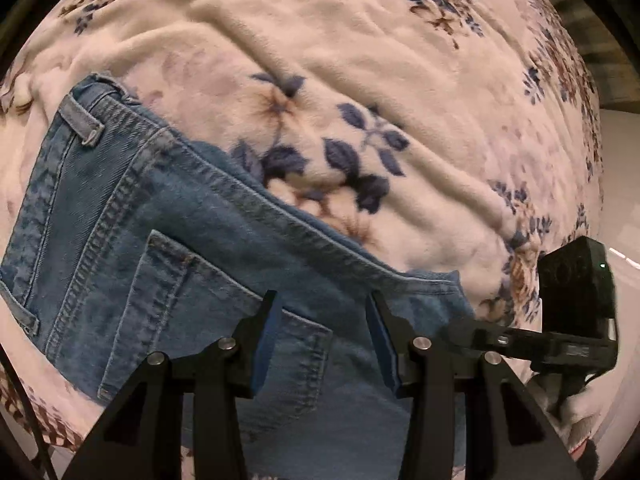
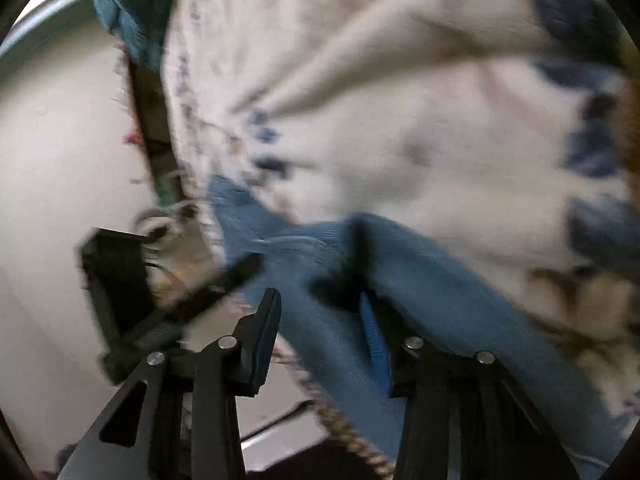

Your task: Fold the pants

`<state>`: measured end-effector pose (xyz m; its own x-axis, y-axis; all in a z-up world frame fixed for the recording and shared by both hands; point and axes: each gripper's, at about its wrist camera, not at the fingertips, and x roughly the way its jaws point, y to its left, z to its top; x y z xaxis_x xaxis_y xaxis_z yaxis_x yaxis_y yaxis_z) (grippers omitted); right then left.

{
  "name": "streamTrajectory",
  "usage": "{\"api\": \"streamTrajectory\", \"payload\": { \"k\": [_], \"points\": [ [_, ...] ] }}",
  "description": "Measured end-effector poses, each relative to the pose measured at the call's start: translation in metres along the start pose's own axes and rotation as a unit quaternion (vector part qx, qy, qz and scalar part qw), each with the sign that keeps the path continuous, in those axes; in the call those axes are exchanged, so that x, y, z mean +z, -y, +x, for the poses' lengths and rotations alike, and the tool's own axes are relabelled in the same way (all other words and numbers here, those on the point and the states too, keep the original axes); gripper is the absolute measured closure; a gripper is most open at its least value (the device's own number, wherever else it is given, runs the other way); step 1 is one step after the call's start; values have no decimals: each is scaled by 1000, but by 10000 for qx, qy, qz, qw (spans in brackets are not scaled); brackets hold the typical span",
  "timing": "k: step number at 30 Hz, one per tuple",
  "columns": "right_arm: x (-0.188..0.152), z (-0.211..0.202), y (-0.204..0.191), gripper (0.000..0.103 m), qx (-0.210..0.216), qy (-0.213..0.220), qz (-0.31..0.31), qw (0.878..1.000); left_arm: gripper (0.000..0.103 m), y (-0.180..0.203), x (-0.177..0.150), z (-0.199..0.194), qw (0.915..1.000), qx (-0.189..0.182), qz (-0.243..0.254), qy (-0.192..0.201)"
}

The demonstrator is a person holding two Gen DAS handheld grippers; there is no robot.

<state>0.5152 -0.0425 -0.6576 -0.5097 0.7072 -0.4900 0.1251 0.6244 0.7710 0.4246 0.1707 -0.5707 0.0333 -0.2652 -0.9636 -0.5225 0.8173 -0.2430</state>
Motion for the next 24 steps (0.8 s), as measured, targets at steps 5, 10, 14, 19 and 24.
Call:
{"api": "streamTrajectory", "payload": {
  "k": [5, 10, 14, 19, 24],
  "points": [
    [26, 26, 8, 54, 483, 33, 349, 9982, 62, -5, -1, 2, 10000, 26, -52, -32],
    [30, 30, 1, 66, 574, 154, 425, 9973, 62, -6, -1, 6, 9999, 116, -9, -43],
    [12, 2, 10, 84, 1056, 287, 432, 9931, 62, -6, -1, 12, 9999, 141, -3, -53],
    [17, 14, 10, 72, 807, 442, 370, 9951, 62, -5, -5, 16, 9998, 211, 11, -22],
    [20, 7, 20, 87, 922, 909, 845, 9880, 62, -8, -8, 25, 9996, 265, 66, -15]
  ]
}}
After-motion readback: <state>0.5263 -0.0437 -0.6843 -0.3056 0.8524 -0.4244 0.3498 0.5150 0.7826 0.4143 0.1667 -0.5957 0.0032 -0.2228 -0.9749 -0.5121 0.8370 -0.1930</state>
